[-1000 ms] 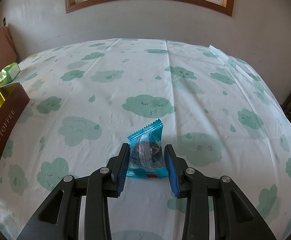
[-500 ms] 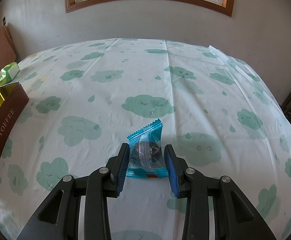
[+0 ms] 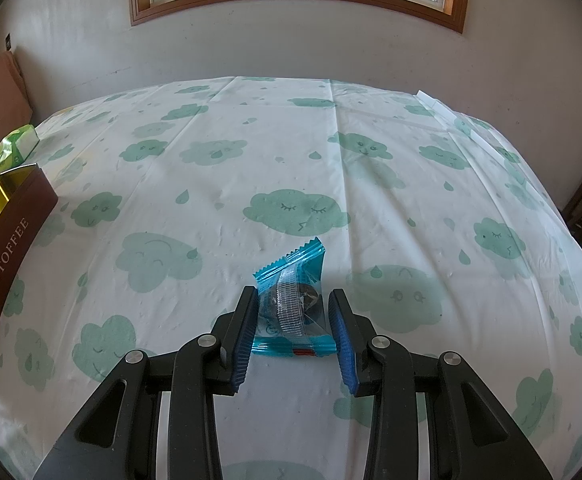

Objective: Organize snacks
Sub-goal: 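Lower the orange snack bag into the tin and open the left tool, then lift the open left tool back from the tin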

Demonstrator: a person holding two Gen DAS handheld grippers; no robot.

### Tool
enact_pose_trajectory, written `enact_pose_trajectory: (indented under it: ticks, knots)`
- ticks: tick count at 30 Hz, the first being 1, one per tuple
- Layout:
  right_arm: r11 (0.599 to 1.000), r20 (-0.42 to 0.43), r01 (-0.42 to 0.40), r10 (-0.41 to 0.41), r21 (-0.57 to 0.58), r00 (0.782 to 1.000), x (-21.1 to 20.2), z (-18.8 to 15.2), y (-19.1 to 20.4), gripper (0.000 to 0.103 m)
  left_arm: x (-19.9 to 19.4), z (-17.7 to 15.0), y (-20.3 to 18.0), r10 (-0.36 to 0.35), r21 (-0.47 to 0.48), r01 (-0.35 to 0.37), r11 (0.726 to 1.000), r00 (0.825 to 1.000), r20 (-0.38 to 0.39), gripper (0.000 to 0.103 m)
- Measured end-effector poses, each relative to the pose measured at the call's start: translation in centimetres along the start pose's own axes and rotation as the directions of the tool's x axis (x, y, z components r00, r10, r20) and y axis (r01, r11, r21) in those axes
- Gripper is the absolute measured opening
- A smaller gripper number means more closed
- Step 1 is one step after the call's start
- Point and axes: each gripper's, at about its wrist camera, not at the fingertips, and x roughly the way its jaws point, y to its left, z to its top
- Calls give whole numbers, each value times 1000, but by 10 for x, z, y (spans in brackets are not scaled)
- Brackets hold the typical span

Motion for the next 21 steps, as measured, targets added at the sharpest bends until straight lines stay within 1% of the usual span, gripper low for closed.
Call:
enact_pose_trajectory:
  ticks: [4,10,17,21]
  knots:
    - [1000,0,0,0,0,1000,0,0,0,38,-12,-2,1,-1,3,1,1000,1000,26,65]
    - [1000,0,-2,2,2,1000,0,0,0,38,-25,-7,0,-12,9,11,1000,999,46,68]
    - [1000,0,-2,2,0,1000,0,0,0,37,-30,-12,-3,-28,8,28,1000,999,41,69]
    - [1000,0,-3,3,1,1000,0,0,0,36,-31,-15,-3,-39,3,39,999,999,34,72]
